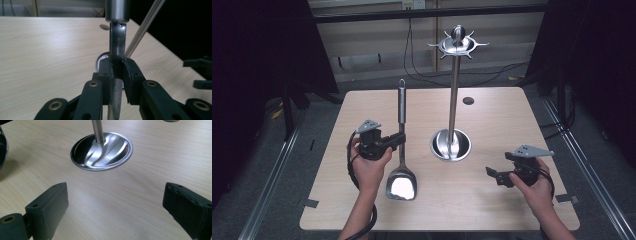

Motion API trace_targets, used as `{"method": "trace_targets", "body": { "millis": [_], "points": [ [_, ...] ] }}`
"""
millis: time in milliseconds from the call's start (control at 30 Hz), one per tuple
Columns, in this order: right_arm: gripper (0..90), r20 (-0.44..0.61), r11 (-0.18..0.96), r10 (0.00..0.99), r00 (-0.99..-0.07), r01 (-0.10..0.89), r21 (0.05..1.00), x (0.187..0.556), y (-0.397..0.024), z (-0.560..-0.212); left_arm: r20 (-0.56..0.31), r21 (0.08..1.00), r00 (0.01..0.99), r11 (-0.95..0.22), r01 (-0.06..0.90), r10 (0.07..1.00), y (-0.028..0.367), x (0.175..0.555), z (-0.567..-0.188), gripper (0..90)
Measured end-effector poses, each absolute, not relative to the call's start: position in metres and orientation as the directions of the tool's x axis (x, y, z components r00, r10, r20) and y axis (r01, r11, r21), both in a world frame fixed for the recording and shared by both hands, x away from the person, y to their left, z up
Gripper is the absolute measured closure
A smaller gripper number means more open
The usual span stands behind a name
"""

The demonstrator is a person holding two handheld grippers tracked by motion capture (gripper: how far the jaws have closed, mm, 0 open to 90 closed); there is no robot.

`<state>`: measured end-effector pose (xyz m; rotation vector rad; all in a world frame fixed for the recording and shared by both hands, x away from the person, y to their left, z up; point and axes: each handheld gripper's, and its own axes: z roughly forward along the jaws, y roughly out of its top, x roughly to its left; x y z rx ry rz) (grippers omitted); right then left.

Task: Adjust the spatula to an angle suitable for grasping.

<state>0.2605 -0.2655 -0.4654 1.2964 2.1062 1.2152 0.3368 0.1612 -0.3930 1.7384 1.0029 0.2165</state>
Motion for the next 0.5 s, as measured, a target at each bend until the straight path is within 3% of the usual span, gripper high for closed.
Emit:
{"method": "trace_targets", "body": {
  "millis": [67, 100, 167, 233, 500],
  "points": [
    [5.7, 0.115, 0.195, 0.858, -0.500, 0.526, 0.828, 0.260, -0.265, -0.465, -0.329, 0.866, 0.641, -0.049, 0.498, 0.694, 0.163, 0.335, -0.390, 81.3],
    [5.7, 0.115, 0.195, 0.858, -0.501, 0.524, 0.829, 0.260, -0.265, -0.465, -0.343, 0.872, 0.650, -0.027, 0.489, 0.678, 0.166, 0.333, -0.387, 87.9],
    [5.7, 0.115, 0.193, 0.859, -0.500, 0.522, 0.831, 0.260, -0.266, -0.464, -0.368, 0.876, 0.659, 0.008, 0.482, 0.655, 0.168, 0.332, -0.383, 88.9],
    [5.7, 0.117, 0.191, 0.858, -0.500, 0.522, 0.831, 0.260, -0.265, -0.464, -0.319, 0.885, 0.678, -0.048, 0.463, 0.662, 0.165, 0.331, -0.379, 88.9],
    [5.7, 0.118, 0.194, 0.855, -0.505, 0.522, 0.831, 0.260, -0.265, -0.465, -0.380, 0.888, 0.726, 0.007, 0.459, 0.574, 0.168, 0.331, -0.375, 89.0]
  ]
}}
